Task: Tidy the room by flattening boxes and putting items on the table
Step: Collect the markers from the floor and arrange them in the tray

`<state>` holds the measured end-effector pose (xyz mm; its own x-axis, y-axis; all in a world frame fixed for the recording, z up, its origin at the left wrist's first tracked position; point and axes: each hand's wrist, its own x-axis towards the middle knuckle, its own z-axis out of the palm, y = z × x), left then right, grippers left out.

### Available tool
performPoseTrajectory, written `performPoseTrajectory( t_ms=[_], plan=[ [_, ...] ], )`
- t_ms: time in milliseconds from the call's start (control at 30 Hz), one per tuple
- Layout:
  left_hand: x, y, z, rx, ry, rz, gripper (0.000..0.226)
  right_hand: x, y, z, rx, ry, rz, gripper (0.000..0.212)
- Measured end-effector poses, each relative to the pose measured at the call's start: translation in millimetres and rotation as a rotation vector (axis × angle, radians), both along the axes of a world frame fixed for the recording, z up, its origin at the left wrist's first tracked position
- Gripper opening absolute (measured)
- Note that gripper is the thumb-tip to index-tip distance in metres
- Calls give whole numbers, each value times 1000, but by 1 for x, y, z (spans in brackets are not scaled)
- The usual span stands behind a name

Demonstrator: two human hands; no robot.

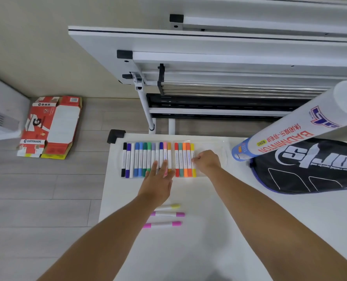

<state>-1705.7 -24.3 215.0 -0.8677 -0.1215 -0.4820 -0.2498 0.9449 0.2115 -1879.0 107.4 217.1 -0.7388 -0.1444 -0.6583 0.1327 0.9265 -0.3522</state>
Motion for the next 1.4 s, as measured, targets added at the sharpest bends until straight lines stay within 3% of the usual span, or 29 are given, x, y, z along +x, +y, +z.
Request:
performPoseTrajectory(
  t_ms=[400,633,800,933,1200,1400],
  plan=[
    [2,0,-4,-27,36,-8,49,5,-3,-12,50,106,67,22],
    [3,-10,3,50,-5,-31,48,22,0,4,28,196,101,20],
    [51,-33,12,42,92,-7,45,97,7,20,-182,271,543,15],
    [100,-48,12,20,115,54,44,147,0,16,-87,248,956,6],
    [138,-55,15,72,166,189,43,166,-15,10,127,217,1103,33],
    [135,-54,22,59,177,195,44,164,-12,4,105,172,1111,30]
  ],
)
